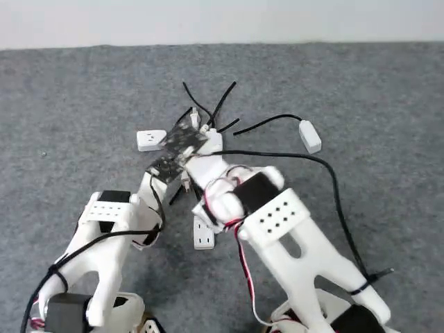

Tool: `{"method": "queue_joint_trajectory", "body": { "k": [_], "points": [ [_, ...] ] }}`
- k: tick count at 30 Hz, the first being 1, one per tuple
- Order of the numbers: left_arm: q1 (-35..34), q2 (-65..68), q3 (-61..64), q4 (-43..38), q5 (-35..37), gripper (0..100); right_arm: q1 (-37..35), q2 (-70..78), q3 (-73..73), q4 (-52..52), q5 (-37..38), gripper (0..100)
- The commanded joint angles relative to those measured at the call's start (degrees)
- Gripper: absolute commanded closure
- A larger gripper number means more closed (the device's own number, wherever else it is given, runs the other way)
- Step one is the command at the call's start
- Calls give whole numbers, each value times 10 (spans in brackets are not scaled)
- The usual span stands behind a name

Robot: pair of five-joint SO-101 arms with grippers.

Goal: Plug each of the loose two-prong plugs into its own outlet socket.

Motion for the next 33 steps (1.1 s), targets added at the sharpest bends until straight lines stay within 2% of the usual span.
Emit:
{"method": "queue_joint_trajectory", "body": {
  "k": [1, 5, 8, 13, 18, 21, 27, 33],
  "points": [
    [48, -36, 20, 10, -47, 987, -20, 17, -35, -32, -8, 991],
    [73, -101, 63, 6, -54, 987, -30, 60, -35, -51, -9, 991],
    [74, -158, 95, 9, -86, 987, -29, 92, -38, -65, -10, 991],
    [70, -258, 140, 6, -87, 987, -28, 115, -40, -76, -27, 991],
    [50, -312, 167, -21, -19, 987, -26, 118, -38, -81, -25, 991],
    [21, -323, 167, -23, -14, 987, -15, 120, -11, -121, -30, 991],
    [-10, -324, 166, -55, 53, 986, 7, 112, 87, -230, -103, 991],
    [-12, -324, 165, -55, 55, 985, 4, 65, 152, -271, -129, 991]
  ]
}}
